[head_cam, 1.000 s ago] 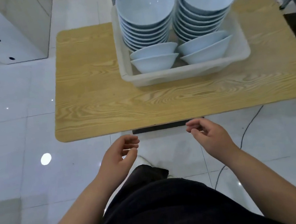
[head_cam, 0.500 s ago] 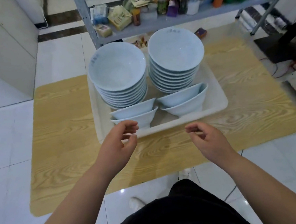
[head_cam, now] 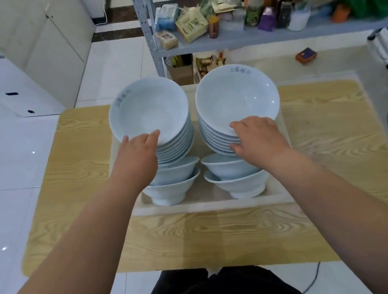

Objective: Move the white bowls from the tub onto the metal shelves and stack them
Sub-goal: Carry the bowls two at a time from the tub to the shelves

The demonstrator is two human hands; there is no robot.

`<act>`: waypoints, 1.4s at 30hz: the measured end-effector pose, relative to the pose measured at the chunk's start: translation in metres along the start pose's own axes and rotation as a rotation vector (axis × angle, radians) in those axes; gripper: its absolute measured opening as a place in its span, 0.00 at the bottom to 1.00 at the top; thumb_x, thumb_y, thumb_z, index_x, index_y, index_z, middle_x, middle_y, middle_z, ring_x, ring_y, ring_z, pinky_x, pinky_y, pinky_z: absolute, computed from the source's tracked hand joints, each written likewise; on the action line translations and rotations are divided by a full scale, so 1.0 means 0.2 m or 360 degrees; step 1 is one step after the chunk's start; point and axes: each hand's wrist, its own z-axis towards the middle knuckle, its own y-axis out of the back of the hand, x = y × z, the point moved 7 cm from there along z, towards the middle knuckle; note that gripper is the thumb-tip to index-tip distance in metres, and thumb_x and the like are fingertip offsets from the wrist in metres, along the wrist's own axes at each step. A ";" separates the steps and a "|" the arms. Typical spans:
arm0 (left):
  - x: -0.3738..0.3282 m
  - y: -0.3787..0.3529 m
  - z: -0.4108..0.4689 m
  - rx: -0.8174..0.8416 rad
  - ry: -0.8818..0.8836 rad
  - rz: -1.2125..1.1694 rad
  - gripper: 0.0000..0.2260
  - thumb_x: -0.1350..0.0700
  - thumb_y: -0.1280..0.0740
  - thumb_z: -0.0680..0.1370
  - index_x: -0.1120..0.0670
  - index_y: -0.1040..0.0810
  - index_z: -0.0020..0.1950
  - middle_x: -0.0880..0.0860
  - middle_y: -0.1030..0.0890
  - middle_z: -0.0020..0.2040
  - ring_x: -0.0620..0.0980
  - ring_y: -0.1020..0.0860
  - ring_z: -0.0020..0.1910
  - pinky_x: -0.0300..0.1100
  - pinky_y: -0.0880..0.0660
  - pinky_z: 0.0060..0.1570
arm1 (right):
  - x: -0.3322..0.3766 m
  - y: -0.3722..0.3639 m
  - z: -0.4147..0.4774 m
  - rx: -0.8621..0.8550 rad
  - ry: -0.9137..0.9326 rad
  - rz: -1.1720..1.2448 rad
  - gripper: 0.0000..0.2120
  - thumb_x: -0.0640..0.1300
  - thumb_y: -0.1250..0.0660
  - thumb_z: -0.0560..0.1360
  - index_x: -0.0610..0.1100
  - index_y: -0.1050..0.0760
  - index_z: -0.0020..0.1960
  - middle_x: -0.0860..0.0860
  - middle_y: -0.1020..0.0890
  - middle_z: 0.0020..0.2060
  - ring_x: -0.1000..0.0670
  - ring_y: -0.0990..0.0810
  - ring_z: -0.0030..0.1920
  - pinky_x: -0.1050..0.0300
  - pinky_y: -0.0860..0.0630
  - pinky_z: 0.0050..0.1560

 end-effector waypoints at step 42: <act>0.13 0.28 -2.24 -0.0736 0.1351 0.0031 0.11 0.67 0.36 0.73 0.57 0.19 0.51 0.56 0.20 0.40 0.60 0.24 0.37 0.46 0.31 0.34 | 1.45 0.33 -0.73 -0.0386 0.1798 0.0343 0.07 0.46 0.35 0.75 0.45 0.19 0.47 0.47 0.21 0.34 0.40 0.23 0.38 0.48 0.29 0.37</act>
